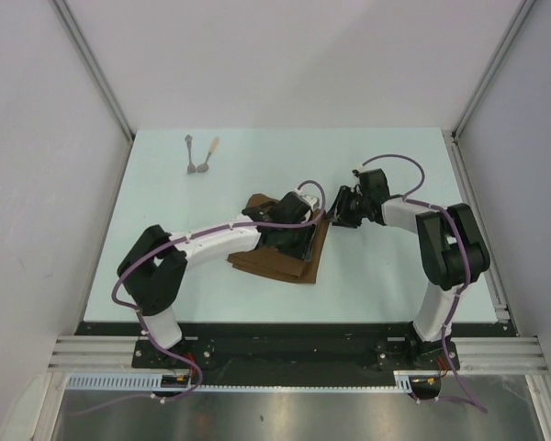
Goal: Fold the napkin into a case and place the utensils inside
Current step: Smooth out the lower triangle-folded napkin at the center of the board.
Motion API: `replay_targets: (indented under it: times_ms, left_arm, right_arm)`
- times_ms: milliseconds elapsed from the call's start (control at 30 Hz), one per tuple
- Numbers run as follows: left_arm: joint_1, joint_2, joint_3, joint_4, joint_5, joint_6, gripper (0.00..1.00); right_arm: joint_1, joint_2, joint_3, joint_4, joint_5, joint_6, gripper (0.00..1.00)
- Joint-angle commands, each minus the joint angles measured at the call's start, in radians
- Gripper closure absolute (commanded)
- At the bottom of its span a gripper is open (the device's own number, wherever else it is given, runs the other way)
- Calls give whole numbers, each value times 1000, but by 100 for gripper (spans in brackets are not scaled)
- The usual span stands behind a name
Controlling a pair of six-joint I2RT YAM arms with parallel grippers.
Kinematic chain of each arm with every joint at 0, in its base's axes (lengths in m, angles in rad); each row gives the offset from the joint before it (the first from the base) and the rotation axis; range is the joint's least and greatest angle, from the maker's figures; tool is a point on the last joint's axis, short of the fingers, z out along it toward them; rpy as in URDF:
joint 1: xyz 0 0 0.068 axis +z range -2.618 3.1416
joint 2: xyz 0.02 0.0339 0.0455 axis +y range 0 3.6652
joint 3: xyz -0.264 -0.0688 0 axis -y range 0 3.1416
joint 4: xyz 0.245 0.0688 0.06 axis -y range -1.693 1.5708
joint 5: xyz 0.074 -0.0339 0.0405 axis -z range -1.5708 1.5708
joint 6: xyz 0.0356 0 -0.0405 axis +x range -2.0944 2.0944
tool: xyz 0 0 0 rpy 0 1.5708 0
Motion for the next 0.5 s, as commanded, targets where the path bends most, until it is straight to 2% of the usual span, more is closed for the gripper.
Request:
replay_targets:
  times_ms: [0, 167, 333, 467]
  left_arm:
    - [-12, -4, -9, 19, -43, 31, 46]
    - [-36, 24, 2, -28, -54, 34, 43]
    - [-70, 52, 5, -30, -57, 31, 43]
    - [-88, 76, 34, -53, -87, 37, 48]
  right_arm:
    - [-2, 58, 41, 34, -43, -13, 59]
    - [-3, 83, 41, 39, -18, -21, 61]
    - [-5, 118, 68, 42, 0, -38, 72]
    - [-6, 126, 78, 37, 2, -38, 83]
